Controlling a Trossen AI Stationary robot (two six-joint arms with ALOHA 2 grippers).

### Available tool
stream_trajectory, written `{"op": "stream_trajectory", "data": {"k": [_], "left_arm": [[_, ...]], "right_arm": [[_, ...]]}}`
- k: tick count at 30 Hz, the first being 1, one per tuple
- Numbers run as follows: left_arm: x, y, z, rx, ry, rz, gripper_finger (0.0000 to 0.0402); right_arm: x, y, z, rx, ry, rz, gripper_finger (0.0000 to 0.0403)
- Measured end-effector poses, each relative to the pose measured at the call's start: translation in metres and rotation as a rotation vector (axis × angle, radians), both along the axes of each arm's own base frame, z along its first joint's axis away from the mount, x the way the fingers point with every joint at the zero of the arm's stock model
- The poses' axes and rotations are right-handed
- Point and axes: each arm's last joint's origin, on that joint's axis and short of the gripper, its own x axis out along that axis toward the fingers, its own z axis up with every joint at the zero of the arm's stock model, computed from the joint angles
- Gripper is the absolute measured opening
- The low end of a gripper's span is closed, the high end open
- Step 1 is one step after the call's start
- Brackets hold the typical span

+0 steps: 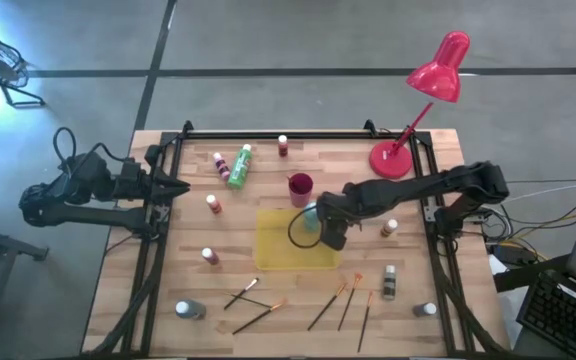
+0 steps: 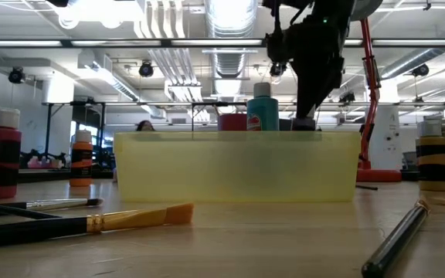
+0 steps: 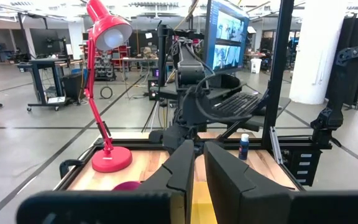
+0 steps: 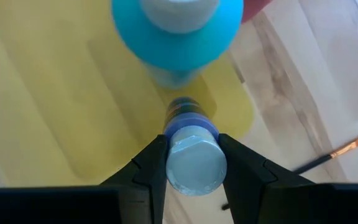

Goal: Pick & Place Paint Supplies
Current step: Put the small purple paint bottle into the yellow bin

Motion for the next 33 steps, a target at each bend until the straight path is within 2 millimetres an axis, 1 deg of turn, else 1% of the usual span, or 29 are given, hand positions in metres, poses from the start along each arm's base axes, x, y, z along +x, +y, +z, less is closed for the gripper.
{"op": "stream_trajectory", "data": {"k": [4, 14, 23, 33], "left_arm": [[0.0, 0.0, 0.0, 0.0, 0.0, 0.0, 0.0046], [0.0, 0.0, 0.0, 0.0, 0.0, 0.0, 0.0046], [0.0, 0.0, 0.0, 0.0, 0.0, 0.0, 0.0046], [0.0, 0.0, 0.0, 0.0, 0.0, 0.0, 0.0046]], "right_arm": [[0.003, -0.005, -0.005, -0.005, 0.01, -0.002, 0.0112], [0.005, -0.016, -0.007, -0.002, -0.009, -0.017, 0.0112], [0.005, -0.021, -0.01, 0.013, -0.003, -0.023, 0.0112], [0.004, -0.022, -0.012, 0.012, 0.001, -0.021, 0.0113]]}}
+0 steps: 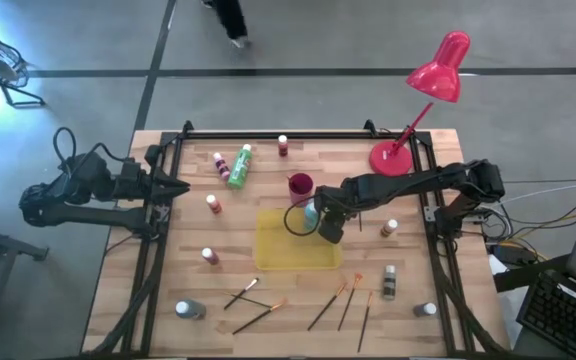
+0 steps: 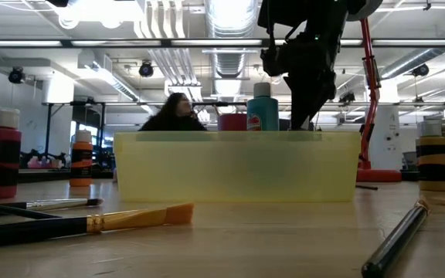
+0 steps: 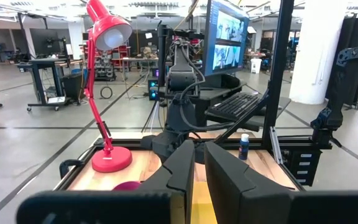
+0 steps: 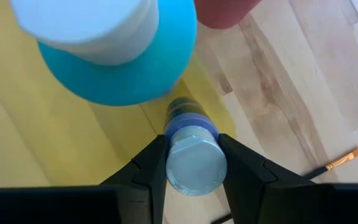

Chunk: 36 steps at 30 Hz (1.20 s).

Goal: Pick & Place Paint Supplies
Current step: Put the small purple paint bottle into the yellow bin

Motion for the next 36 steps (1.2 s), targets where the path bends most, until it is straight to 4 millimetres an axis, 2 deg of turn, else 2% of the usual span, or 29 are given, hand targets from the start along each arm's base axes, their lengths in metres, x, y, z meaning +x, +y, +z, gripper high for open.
{"op": "stream_trajectory", "data": {"k": [8, 15, 20, 28, 36], "left_arm": [[0.0, 0.0, 0.0, 0.0, 0.0, 0.0, 0.0046], [0.0, 0.0, 0.0, 0.0, 0.0, 0.0, 0.0046], [0.0, 0.0, 0.0, 0.0, 0.0, 0.0, 0.0046], [0.0, 0.0, 0.0, 0.0, 0.0, 0.0, 0.0046], [0.0, 0.0, 0.0, 0.0, 0.0, 0.0, 0.0046]], "right_arm": [[0.0, -0.001, 0.0, -0.007, 0.003, 0.02, 0.0116], [0.0, -0.001, 0.0, -0.008, 0.003, 0.023, 0.0144], [0.0, -0.001, 0.0, -0.008, 0.003, 0.023, 0.015], [-0.002, -0.001, 0.001, -0.012, 0.029, 0.041, 0.013], [-0.002, 0.0, 0.026, -0.021, 0.026, 0.072, 0.0103]]}}
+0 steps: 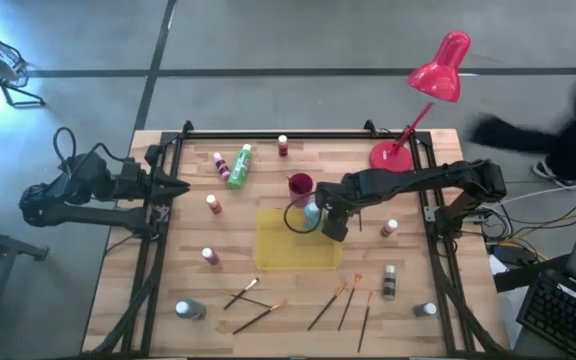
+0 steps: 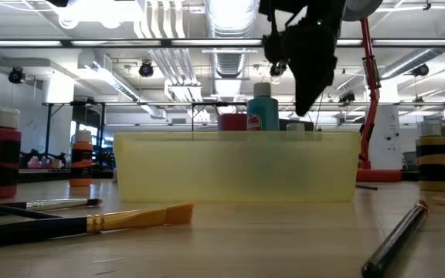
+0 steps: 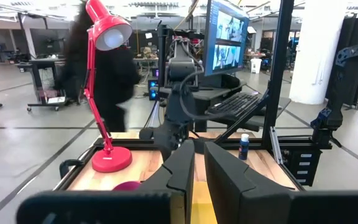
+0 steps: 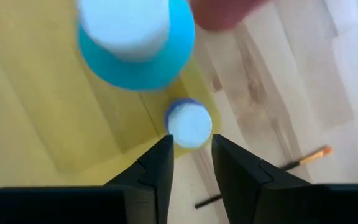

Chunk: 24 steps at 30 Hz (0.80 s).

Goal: Pick & Place Paint Supplies
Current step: Put the small purple paint bottle into the yellow bin, then put the gold paint brush into the pink cup

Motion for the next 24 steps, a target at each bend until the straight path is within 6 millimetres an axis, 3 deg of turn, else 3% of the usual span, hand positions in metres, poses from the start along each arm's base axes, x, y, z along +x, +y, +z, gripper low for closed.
{"op": "stream_trajectory", "data": {"k": [6, 13, 18, 24], "left_arm": [[0.0, 0.0, 0.0, 0.0, 0.0, 0.0, 0.0046], [0.0, 0.0, 0.0, 0.0, 0.0, 0.0, 0.0046], [0.0, 0.0, 0.0, 0.0, 0.0, -0.001, 0.0046], [0.0, 0.0, 0.0, 0.0, 0.0, -0.001, 0.0046]], "right_arm": [[0.005, 0.002, 0.027, -0.006, -0.065, 0.025, 0.0086], [-0.002, 0.018, 0.055, -0.005, -0.034, 0.076, 0.0067], [-0.013, 0.027, 0.068, -0.024, -0.05, 0.091, 0.005], [-0.039, 0.027, 0.077, -0.049, -0.017, -0.059, 0.0034]]}}
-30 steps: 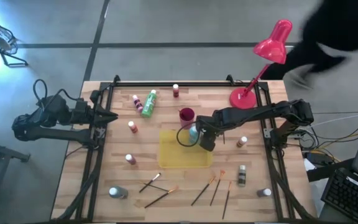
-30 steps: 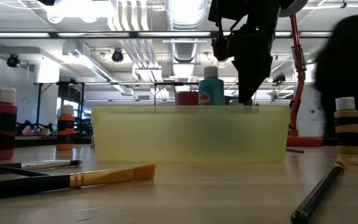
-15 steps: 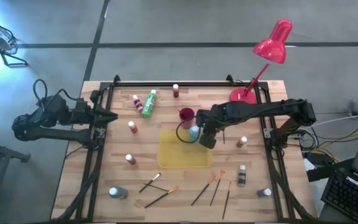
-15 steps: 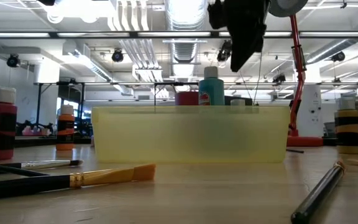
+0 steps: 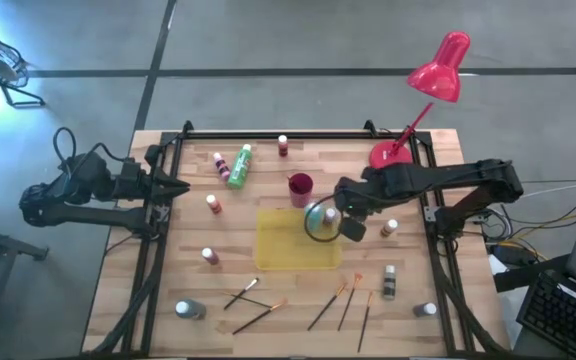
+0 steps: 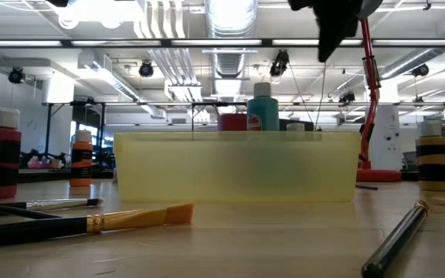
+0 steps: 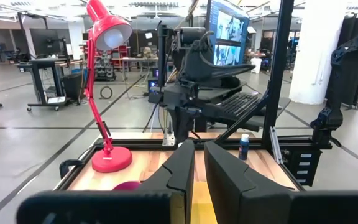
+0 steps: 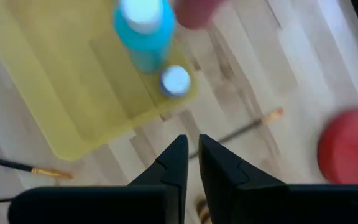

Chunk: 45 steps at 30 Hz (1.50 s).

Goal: Pick & Place Paint Supplies
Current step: Put the gold paint brush into the pink cup

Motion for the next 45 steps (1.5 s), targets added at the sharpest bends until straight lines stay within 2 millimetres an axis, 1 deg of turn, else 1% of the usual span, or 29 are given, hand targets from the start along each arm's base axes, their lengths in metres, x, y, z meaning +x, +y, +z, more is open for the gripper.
{"op": "stream_trajectory", "data": {"k": [2, 7, 11, 16, 25, 29, 32, 35, 39, 45], "left_arm": [[0.0, 0.0, 0.0, 0.0, 0.0, 0.001, 0.0046], [0.0, 0.0, 0.0, 0.0, 0.0, 0.0, 0.0046], [0.0, 0.0, 0.0, 0.0, 0.0, 0.0, 0.0046], [0.0, 0.0, 0.0, 0.0, 0.0, 0.0, 0.0046], [0.0, 0.0, 0.0, 0.0, 0.0, 0.0, 0.0046], [0.0, 0.0, 0.0, 0.0, 0.0, 0.001, 0.0046], [0.0, 0.0, 0.0, 0.0, 0.0, 0.0, 0.0046], [0.0, 0.0, 0.0, 0.0, 0.0, 0.001, 0.0046], [0.0, 0.0, 0.0, 0.0, 0.0, 0.001, 0.0046], [0.0, 0.0, 0.0, 0.0, 0.0, 0.0, 0.0046]], "right_arm": [[-0.008, 0.002, 0.002, 0.008, -0.018, -0.025, 0.0031], [-0.027, 0.013, 0.01, 0.019, -0.067, -0.019, 0.0028], [-0.047, 0.017, 0.022, -0.032, -0.14, -0.043, 0.0028], [-0.079, 0.012, 0.031, -0.111, -0.232, -0.05, 0.0021], [-0.137, -0.002, 0.025, -0.119, -0.374, 0.026, 0.0009], [-0.16, -0.007, 0.027, -0.1, -0.442, 0.013, 0.0009], [-0.175, -0.01, 0.03, -0.103, -0.484, 0.036, 0.0008], [-0.187, -0.013, 0.031, -0.123, -0.513, 0.076, 0.0008], [-0.201, -0.016, 0.03, -0.12, -0.553, 0.08, 0.0008], [-0.213, -0.019, 0.026, -0.107, -0.59, 0.066, 0.0008]]}}
